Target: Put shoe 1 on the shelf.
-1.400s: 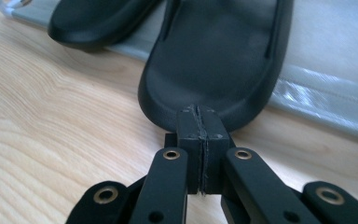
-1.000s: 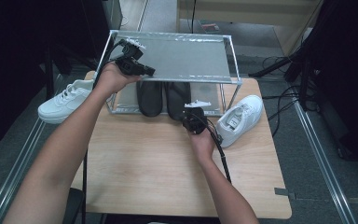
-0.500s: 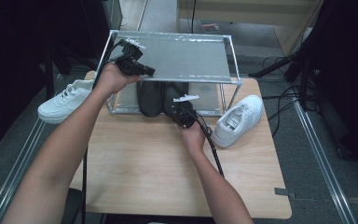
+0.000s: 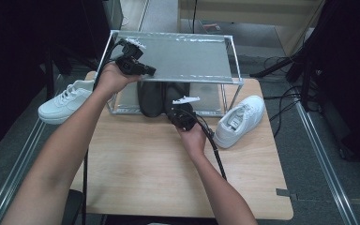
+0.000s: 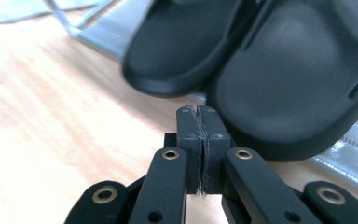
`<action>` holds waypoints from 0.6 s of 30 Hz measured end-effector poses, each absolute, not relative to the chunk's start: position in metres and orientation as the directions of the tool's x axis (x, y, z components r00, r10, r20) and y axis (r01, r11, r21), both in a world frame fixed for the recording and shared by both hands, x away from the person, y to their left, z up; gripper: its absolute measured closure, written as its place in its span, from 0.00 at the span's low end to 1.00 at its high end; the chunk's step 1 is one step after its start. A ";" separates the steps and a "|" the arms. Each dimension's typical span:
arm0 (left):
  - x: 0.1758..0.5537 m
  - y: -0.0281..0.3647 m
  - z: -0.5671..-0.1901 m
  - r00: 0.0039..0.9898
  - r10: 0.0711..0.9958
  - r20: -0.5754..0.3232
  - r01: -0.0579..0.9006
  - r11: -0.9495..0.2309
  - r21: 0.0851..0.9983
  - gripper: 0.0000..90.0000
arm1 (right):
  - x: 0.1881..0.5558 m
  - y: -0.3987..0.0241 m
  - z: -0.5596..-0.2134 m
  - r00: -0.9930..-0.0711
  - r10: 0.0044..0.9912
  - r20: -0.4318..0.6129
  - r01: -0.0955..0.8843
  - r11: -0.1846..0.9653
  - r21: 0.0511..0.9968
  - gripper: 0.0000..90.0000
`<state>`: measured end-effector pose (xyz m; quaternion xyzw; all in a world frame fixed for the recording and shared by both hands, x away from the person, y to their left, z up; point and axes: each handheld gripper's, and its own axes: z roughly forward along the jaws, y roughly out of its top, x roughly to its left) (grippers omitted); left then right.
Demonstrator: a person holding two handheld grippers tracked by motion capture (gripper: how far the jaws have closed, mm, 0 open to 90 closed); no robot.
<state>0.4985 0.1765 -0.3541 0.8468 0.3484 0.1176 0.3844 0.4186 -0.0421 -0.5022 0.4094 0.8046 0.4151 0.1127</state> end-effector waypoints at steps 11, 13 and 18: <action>0.466 0.190 -0.328 0.771 0.630 -0.095 0.453 -0.438 0.776 0.78 | 0.375 -0.073 -0.477 -0.730 0.665 0.160 0.491 0.346 0.800 0.92; 0.455 0.191 -0.327 0.772 0.628 -0.102 0.459 -0.439 0.772 0.78 | 0.371 -0.079 -0.477 -0.741 0.643 0.193 0.500 0.337 0.798 0.90; 0.422 0.186 -0.333 0.803 0.590 -0.076 0.425 -0.480 0.768 0.78 | 0.357 -0.097 -0.475 -0.752 0.631 0.191 0.478 0.322 0.817 0.85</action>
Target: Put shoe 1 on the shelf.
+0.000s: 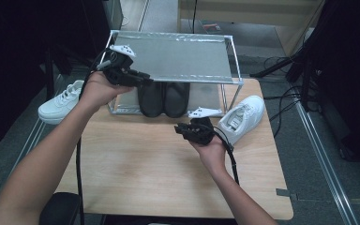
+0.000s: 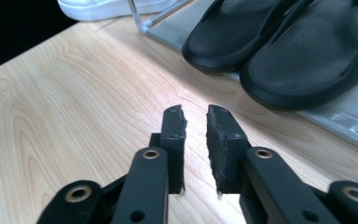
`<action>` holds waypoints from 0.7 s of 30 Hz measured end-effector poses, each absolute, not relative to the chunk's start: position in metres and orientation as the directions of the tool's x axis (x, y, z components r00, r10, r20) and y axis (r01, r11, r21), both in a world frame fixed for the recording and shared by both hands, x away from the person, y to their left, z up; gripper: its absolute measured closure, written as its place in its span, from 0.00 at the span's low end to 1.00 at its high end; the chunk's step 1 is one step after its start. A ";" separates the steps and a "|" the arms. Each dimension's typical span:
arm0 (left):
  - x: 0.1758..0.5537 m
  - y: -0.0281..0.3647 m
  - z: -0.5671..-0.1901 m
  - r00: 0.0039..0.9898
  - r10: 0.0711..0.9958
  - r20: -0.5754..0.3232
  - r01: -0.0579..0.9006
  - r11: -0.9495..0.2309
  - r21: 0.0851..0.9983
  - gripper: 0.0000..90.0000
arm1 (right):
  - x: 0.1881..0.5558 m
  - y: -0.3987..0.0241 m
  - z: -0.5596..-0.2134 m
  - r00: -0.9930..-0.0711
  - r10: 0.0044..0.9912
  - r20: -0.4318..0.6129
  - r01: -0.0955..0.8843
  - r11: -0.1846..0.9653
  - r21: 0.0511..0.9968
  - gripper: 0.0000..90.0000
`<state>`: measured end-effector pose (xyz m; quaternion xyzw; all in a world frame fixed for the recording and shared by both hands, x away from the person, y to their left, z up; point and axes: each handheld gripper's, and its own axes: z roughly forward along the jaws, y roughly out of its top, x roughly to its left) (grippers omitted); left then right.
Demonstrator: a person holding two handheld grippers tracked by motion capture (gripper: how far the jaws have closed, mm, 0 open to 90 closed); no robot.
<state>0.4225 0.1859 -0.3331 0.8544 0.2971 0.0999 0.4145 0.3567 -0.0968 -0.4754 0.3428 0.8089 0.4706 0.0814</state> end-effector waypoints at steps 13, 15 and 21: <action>0.389 0.191 -0.360 0.804 0.588 -0.091 0.433 -0.473 0.767 0.74 | 0.332 -0.128 -0.475 -0.718 0.655 0.237 0.495 0.241 0.835 0.63; 0.386 0.192 -0.368 0.811 0.576 -0.104 0.425 -0.459 0.780 0.74 | 0.330 -0.131 -0.473 -0.725 0.640 0.254 0.496 0.229 0.838 0.59; 0.380 0.195 -0.390 0.801 0.584 -0.135 0.462 -0.458 0.760 0.70 | 0.318 -0.139 -0.475 -0.728 0.630 0.271 0.504 0.223 0.834 0.46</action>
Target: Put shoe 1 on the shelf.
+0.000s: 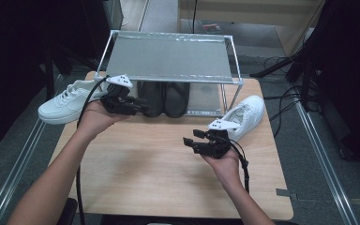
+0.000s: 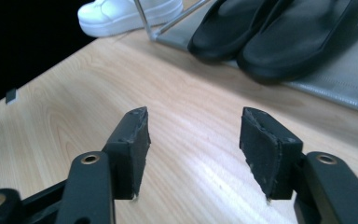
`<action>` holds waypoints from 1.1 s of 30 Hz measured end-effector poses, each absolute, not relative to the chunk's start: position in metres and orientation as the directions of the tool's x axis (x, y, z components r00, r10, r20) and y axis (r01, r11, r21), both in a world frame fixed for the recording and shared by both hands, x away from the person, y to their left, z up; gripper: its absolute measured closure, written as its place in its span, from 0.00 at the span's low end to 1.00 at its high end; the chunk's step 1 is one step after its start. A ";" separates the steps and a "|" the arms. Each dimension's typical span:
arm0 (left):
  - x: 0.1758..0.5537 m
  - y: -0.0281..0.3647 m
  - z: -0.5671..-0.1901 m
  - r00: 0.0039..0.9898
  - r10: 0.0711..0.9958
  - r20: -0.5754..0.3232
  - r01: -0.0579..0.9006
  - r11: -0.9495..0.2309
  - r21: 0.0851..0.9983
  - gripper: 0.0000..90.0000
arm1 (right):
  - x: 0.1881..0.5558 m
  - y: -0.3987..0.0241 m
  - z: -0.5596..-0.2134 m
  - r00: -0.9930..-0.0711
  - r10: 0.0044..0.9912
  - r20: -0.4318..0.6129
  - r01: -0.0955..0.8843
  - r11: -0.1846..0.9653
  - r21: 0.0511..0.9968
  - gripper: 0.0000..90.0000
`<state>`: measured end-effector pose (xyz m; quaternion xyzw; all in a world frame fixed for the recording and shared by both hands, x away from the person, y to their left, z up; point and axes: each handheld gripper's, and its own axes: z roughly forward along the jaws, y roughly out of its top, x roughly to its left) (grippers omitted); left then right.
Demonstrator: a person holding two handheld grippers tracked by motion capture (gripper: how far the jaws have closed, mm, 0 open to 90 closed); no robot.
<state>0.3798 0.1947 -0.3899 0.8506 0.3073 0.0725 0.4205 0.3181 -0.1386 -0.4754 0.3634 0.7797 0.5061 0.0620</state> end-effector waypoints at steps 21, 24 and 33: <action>0.353 0.227 -0.433 0.767 0.618 -0.172 0.507 -0.419 0.753 0.49 | 0.297 -0.169 -0.472 -0.722 0.657 0.219 0.466 0.226 0.856 0.39; 0.352 0.233 -0.435 0.760 0.627 -0.170 0.510 -0.415 0.753 0.49 | 0.300 -0.177 -0.467 -0.733 0.644 0.219 0.453 0.221 0.864 0.53; 0.353 0.260 -0.436 0.721 0.672 -0.169 0.532 -0.381 0.757 0.48 | 0.312 -0.184 -0.470 -0.738 0.635 0.228 0.491 0.275 0.827 0.60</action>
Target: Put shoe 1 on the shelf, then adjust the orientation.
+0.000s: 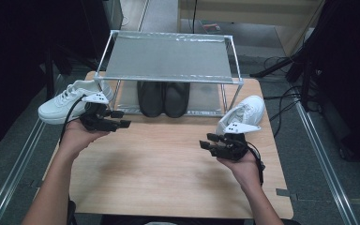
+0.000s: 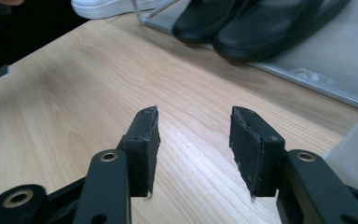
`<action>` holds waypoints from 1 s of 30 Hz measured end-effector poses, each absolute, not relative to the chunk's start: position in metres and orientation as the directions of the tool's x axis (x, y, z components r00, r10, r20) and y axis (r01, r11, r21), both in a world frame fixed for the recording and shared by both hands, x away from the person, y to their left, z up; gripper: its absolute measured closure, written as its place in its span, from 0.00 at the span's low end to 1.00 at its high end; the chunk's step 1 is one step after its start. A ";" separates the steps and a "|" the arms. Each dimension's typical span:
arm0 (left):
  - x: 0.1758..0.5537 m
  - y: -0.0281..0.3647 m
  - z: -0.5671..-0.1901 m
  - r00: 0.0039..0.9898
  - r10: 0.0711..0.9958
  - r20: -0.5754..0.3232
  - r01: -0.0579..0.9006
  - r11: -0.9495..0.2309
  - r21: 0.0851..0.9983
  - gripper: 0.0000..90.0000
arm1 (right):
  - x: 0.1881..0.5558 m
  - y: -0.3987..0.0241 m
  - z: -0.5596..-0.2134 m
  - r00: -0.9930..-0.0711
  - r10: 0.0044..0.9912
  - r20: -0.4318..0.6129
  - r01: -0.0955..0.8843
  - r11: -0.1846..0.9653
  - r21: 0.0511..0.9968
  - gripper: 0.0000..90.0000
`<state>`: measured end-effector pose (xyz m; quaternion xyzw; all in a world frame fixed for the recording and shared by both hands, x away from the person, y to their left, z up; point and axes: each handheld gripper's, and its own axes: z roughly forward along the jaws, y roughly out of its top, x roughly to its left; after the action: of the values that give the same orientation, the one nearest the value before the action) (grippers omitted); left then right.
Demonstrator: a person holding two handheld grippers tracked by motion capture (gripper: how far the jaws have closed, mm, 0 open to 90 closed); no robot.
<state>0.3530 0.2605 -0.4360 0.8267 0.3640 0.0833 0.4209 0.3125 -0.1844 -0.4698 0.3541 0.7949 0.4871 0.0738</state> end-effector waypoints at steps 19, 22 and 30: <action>0.353 0.311 -0.447 0.629 0.755 -0.187 0.594 -0.311 0.742 0.50 | 0.320 -0.186 -0.473 -0.726 0.646 0.235 0.519 0.291 0.804 0.60; 0.352 0.319 -0.447 0.606 0.772 -0.192 0.608 -0.294 0.737 0.50 | 0.320 -0.184 -0.474 -0.728 0.647 0.227 0.518 0.302 0.800 0.60; 0.352 0.344 -0.450 0.552 0.813 -0.184 0.621 -0.253 0.742 0.52 | 0.319 -0.187 -0.474 -0.716 0.660 0.228 0.525 0.293 0.799 0.61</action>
<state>0.3523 0.3439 -0.4502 0.7827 0.4581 0.1190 0.4042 0.3188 -0.1868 -0.4739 0.3701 0.8008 0.4653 0.0726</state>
